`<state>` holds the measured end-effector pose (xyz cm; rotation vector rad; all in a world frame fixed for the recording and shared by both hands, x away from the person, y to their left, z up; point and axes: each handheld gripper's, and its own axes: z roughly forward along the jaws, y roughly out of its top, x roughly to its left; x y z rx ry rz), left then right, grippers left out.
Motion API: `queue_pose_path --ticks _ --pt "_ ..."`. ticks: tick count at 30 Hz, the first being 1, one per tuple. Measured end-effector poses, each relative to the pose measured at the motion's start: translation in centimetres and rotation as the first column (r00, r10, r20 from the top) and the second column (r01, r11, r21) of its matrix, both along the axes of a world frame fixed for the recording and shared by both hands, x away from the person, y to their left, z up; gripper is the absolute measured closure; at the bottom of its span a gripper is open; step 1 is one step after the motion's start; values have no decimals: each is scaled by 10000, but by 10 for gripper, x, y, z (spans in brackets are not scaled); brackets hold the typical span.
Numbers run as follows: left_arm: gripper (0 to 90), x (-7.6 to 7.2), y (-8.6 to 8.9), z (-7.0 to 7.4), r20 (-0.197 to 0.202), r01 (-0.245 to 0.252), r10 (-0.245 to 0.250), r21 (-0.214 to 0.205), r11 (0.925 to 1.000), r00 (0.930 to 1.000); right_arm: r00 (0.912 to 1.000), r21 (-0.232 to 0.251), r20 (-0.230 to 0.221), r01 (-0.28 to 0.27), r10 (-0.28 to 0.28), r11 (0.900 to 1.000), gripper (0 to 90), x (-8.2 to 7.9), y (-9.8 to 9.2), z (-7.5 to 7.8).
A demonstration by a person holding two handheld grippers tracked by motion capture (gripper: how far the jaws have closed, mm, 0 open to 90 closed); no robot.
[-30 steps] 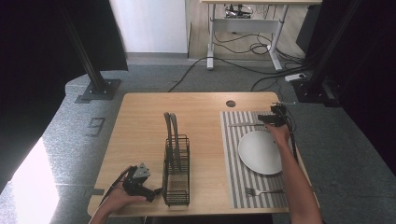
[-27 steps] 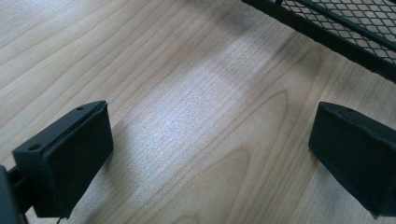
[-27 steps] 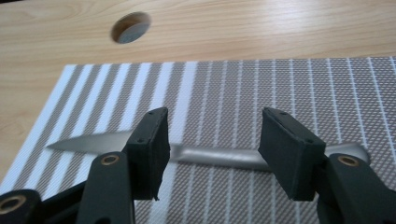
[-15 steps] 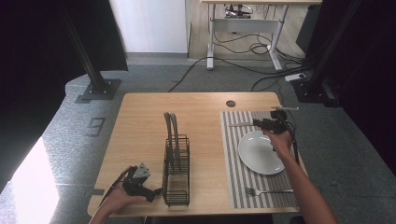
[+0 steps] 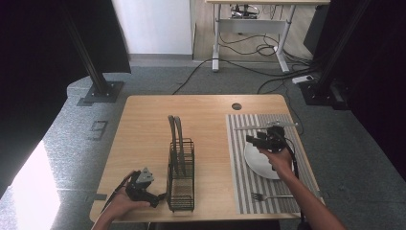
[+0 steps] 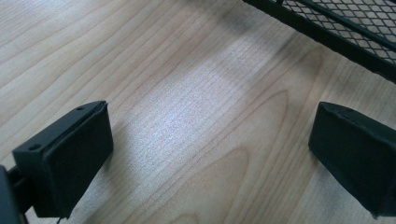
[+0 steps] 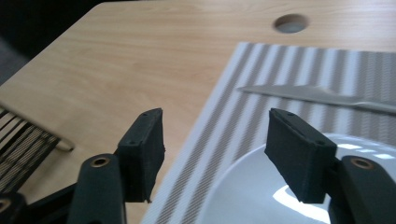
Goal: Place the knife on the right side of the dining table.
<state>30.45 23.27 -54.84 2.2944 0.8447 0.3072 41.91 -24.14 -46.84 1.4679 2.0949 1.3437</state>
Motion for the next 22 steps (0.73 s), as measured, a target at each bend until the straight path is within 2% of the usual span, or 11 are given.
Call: queue_pose_path --ticks 3,4,7,11,16,22 --pt "0 0 0 0 1 -2 2 -1 10000 10000 9983 293 -255 -526 534 9982 336 -15 19 -6" --pt "0 0 0 0 2 -5 5 -1 10000 10000 9983 293 -255 -526 534 9982 336 -15 19 -6" --pt "0 0 0 0 2 -7 7 2 10000 10000 9947 53 -225 -1003 1004 9949 318 -30 36 -13" --pt "0 0 0 0 4 -14 14 5 10000 10000 9906 -83 -251 -1346 1343 9909 311 -38 47 -16" --pt "0 -1 0 0 5 -35 35 1 10000 10000 9888 -251 -112 -1491 1489 9885 307 -44 54 -17" --pt "0 -1 0 0 4 -34 34 0 10000 10000 9923 -220 -128 -1236 1234 9921 300 -42 49 -20"
